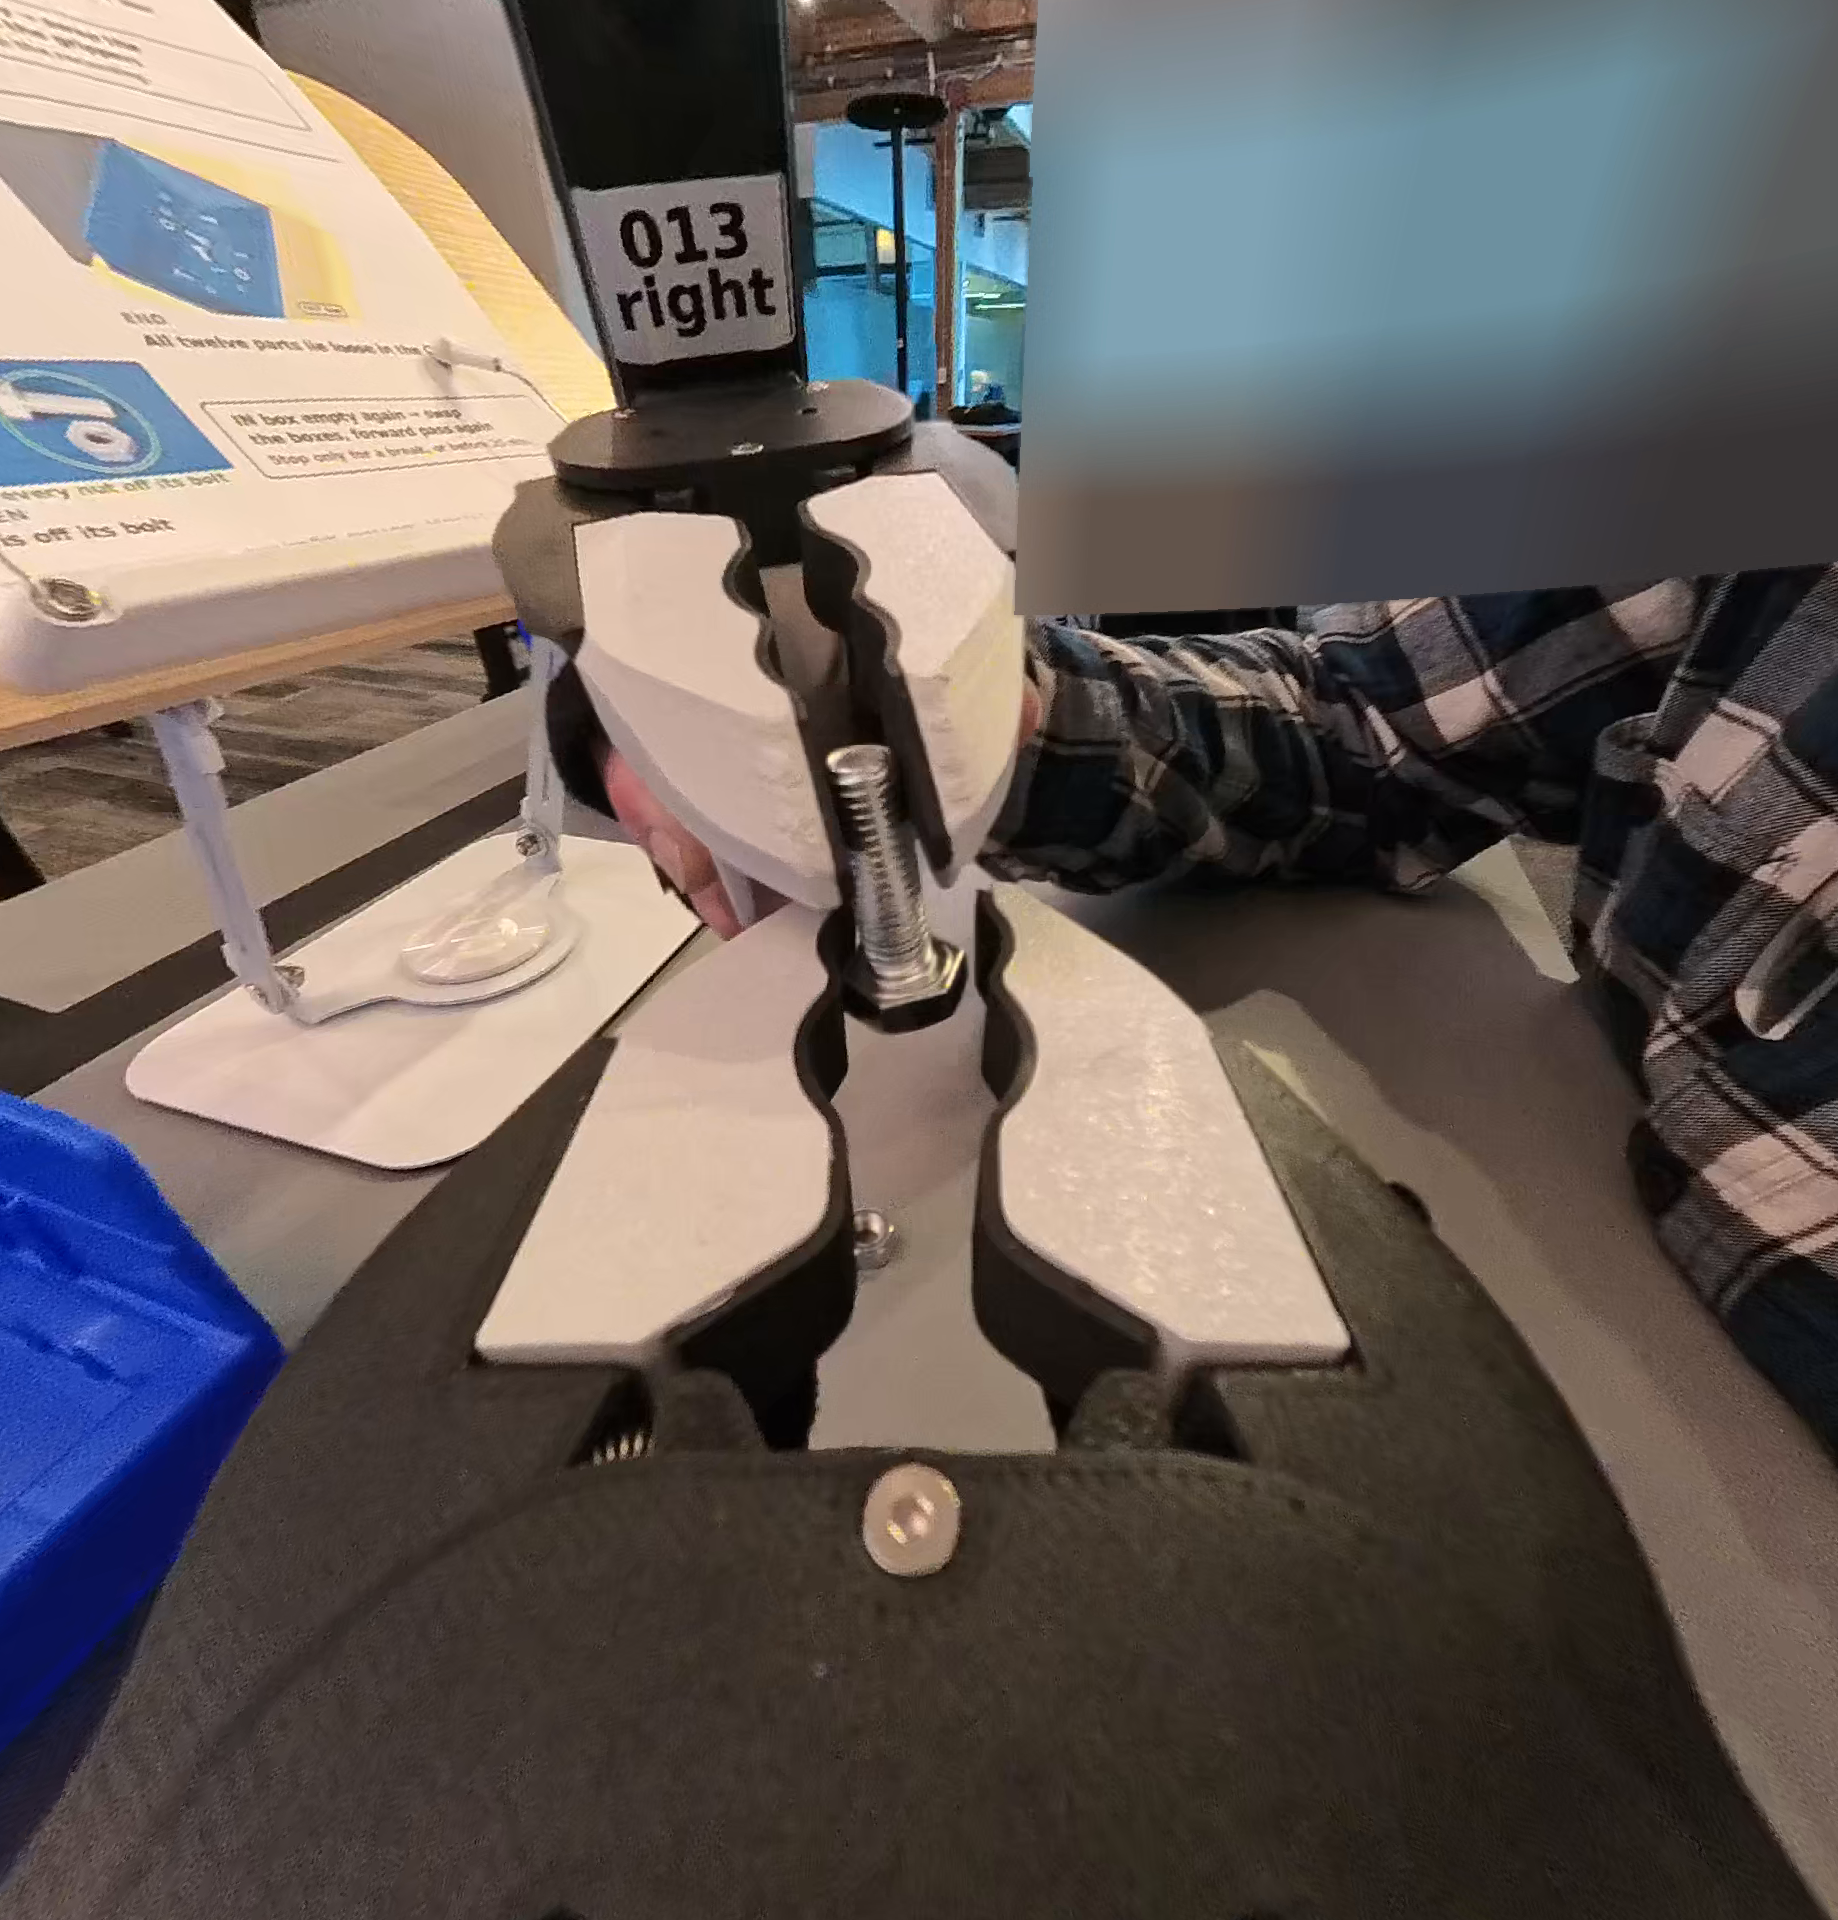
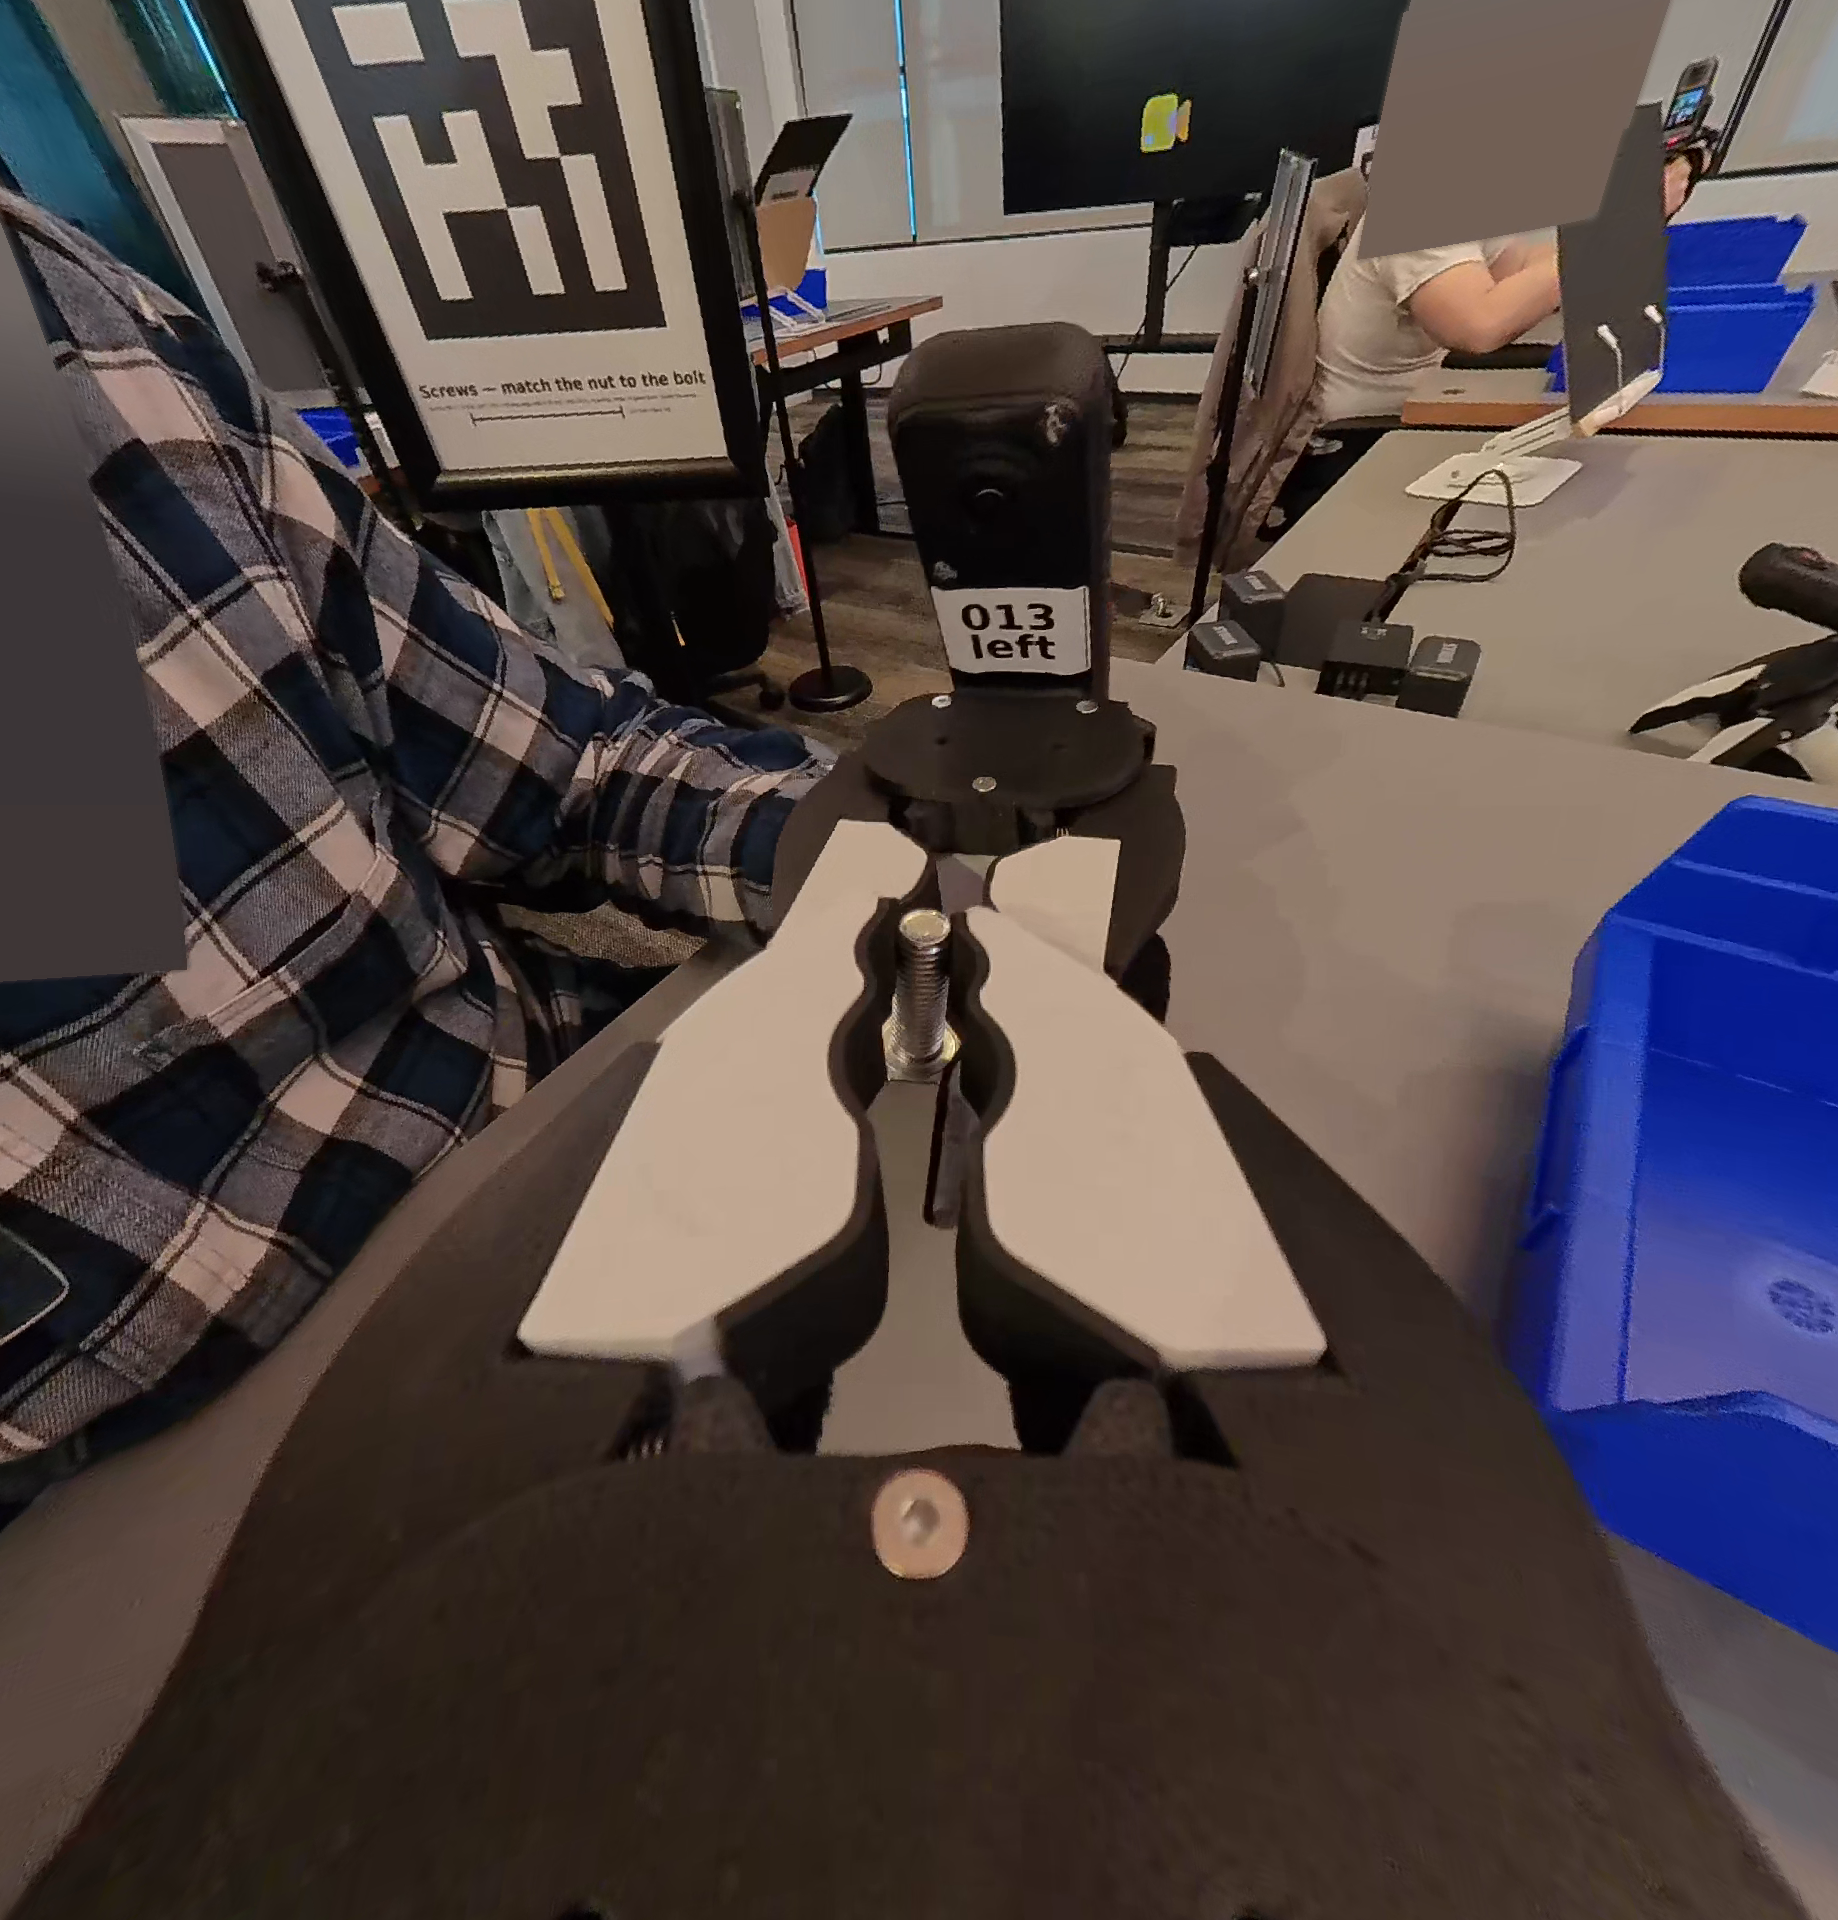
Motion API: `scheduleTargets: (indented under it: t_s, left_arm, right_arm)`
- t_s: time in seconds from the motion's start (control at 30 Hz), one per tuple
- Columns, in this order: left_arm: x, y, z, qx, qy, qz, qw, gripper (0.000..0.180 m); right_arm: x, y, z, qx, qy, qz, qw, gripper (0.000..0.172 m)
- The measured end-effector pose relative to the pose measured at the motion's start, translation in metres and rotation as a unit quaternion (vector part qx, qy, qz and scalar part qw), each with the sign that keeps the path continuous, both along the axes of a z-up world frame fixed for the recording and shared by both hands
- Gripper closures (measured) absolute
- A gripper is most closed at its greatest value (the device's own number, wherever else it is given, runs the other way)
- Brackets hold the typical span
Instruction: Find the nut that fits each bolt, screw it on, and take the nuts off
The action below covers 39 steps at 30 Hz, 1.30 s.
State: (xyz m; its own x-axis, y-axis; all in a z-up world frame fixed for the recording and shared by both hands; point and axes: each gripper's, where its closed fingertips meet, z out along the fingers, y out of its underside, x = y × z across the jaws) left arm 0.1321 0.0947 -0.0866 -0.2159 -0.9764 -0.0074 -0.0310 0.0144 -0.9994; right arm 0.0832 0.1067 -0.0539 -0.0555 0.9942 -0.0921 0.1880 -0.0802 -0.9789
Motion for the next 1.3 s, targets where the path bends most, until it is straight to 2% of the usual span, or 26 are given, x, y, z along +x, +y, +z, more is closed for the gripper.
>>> scheduleTargets:
  t_s: [0.47, 0.63, 0.7, 0.8, 0.87, 0.97, 1.07, 1.2, 1.3]
  left_arm:
    - [-0.001, -0.012, -0.003, -0.013, 0.006, -0.046, 0.999, 0.166]
    - [-0.001, -0.007, -0.005, 0.006, 0.011, -0.027, 1.000, 0.166]
    - [-0.002, -0.002, -0.009, 0.023, 0.024, -0.010, 0.999, 0.166]
    - [-0.003, 0.007, -0.024, 0.071, 0.067, 0.020, 0.995, 0.166]
    - [-0.005, 0.016, -0.036, 0.108, 0.101, 0.046, 0.988, 0.166]
    - [-0.010, 0.026, -0.041, 0.121, 0.112, 0.064, 0.984, 0.166]
    - [-0.017, 0.038, -0.045, 0.139, 0.126, 0.086, 0.978, 0.166]
    - [-0.024, 0.052, -0.061, 0.174, 0.165, 0.112, 0.964, 0.166]
    - [-0.027, 0.056, -0.066, 0.185, 0.178, 0.117, 0.959, 0.167]
  right_arm:
    - [-0.003, -0.012, -0.001, 0.027, 0.011, 0.031, 0.999, 0.162]
    - [-0.002, -0.009, 0.000, 0.024, 0.012, 0.023, 0.999, 0.159]
    - [0.002, -0.003, 0.005, 0.017, 0.012, 0.003, 1.000, 0.138]
    - [0.017, 0.006, 0.008, 0.049, -0.029, -0.035, 0.998, 0.145]
    - [0.031, 0.007, -0.002, 0.062, -0.096, -0.051, 0.992, 0.140]
    - [0.053, 0.008, -0.023, 0.063, -0.185, -0.072, 0.978, 0.140]
    - [0.074, 0.011, -0.065, 0.072, -0.303, -0.096, 0.945, 0.139]
    - [0.077, 0.000, -0.121, 0.054, -0.385, -0.069, 0.919, 0.138]
    - [0.085, 0.001, -0.157, 0.068, -0.462, -0.051, 0.883, 0.139]
